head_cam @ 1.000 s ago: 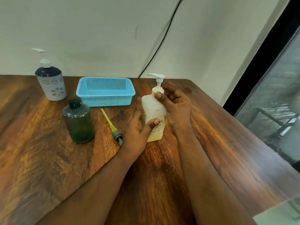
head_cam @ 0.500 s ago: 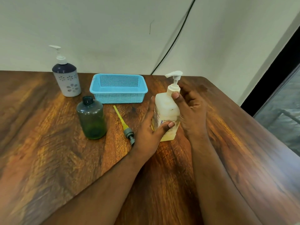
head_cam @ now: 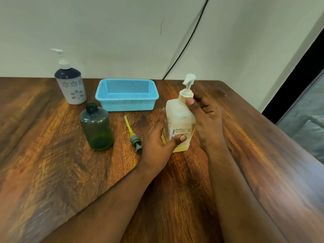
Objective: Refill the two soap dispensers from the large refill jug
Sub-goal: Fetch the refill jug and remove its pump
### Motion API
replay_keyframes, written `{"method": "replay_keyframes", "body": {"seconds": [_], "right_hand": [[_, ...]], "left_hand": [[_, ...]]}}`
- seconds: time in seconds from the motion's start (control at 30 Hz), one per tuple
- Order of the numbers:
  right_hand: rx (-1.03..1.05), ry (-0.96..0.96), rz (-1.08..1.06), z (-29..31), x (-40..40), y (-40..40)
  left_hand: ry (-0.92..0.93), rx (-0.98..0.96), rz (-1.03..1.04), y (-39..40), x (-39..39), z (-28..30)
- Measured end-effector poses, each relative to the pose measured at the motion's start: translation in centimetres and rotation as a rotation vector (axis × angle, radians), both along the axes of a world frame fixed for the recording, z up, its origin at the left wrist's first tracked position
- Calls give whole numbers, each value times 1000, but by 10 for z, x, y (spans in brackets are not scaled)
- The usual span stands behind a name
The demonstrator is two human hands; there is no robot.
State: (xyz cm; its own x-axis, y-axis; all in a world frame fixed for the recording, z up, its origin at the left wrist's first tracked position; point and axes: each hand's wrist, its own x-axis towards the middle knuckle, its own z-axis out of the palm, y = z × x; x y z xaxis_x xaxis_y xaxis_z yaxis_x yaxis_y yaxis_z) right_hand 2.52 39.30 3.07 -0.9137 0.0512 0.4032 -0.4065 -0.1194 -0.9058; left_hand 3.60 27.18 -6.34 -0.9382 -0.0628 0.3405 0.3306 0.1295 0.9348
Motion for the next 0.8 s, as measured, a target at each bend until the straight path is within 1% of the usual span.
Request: {"method": "replay_keyframes", "body": {"seconds": [0.07,0.23,0.3,0.4,0.43,0.5,0.6,0.73,0.8], "right_hand": [[56,7,-10,-1,1,0],[100,42,-83,2,1,-5],[67,66,-102,4,1,-6],[-20,100,-40,2,1,-4],[-20,110,-26,0,1,-3],[47,125,-45,-1,1,-2],[150,127,-139,-1,1,-6],[169,172,-208,-8,1,-10],[140,166,-199,-12,0,-11]], "left_hand": [[6,-27,0,0,-1,-1],[10,-34,-4,0,-2,-2],[8,-18,-10,0,-1,-1],[12,-37,10,0,-1,-1],[16,-47,18,0,0,-1],[27,-48,27,-1,1,0],[47,-59,35,-1,2,1],[43,-4,22,0,2,2],[39,14,16,0,2,2]]}}
